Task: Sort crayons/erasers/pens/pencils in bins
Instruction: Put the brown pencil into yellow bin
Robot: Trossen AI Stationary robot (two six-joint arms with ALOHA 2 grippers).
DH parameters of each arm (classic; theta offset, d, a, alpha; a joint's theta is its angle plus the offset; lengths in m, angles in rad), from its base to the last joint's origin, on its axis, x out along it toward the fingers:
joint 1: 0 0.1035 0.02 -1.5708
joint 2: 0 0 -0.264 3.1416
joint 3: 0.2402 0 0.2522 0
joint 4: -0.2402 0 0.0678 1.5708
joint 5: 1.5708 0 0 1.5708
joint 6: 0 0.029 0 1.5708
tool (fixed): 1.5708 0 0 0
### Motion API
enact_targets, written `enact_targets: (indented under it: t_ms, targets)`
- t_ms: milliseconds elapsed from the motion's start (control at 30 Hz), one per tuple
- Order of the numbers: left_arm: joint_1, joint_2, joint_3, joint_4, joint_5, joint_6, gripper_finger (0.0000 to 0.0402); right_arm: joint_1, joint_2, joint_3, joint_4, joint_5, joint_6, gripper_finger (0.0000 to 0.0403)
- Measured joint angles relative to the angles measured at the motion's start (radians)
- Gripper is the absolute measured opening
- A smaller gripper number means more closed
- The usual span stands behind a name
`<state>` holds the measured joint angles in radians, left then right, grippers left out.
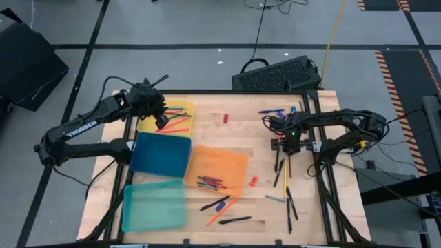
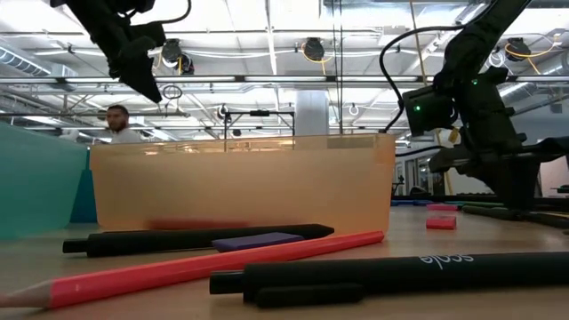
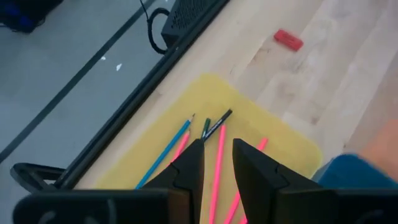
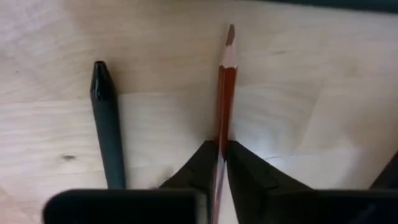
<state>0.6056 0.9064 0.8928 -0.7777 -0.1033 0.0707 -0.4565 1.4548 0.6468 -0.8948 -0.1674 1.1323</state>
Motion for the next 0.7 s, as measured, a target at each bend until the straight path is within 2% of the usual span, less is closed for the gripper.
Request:
enact_targets:
  t_ms: [100,267,400,500,567,700]
  targets:
    - [0.000,-0.023,0.000,0.058,0.044,-0.013,0.0088,0.001,0.000,0.000,0.002,0.023,-0.020,0.0010]
    - [0.003,-0.086,0.000,0.163,0.108,-0.032,0.0088,0.002,-0.005,0.017,-0.005,0.038,-0.067,0.0014]
    - [0.019,-0.129,0.000,0.202,0.111,-0.058,0.0088,0.024,-0.056,0.101,-0.035,0.130,-0.096,0.0014]
    - [0.031,-0.136,0.000,0.215,0.134,-0.087,0.0088,0.034,-0.126,0.188,-0.031,0.114,-0.115,0.0014]
    - [0.035,-0.126,0.000,0.236,0.158,-0.120,0.0088,0.039,-0.168,0.250,0.024,0.116,-0.141,0.0014]
    - [0.035,-0.076,0.000,0.324,0.239,-0.196,0.0089,0.040,-0.237,0.343,0.238,0.142,-0.219,0.0014]
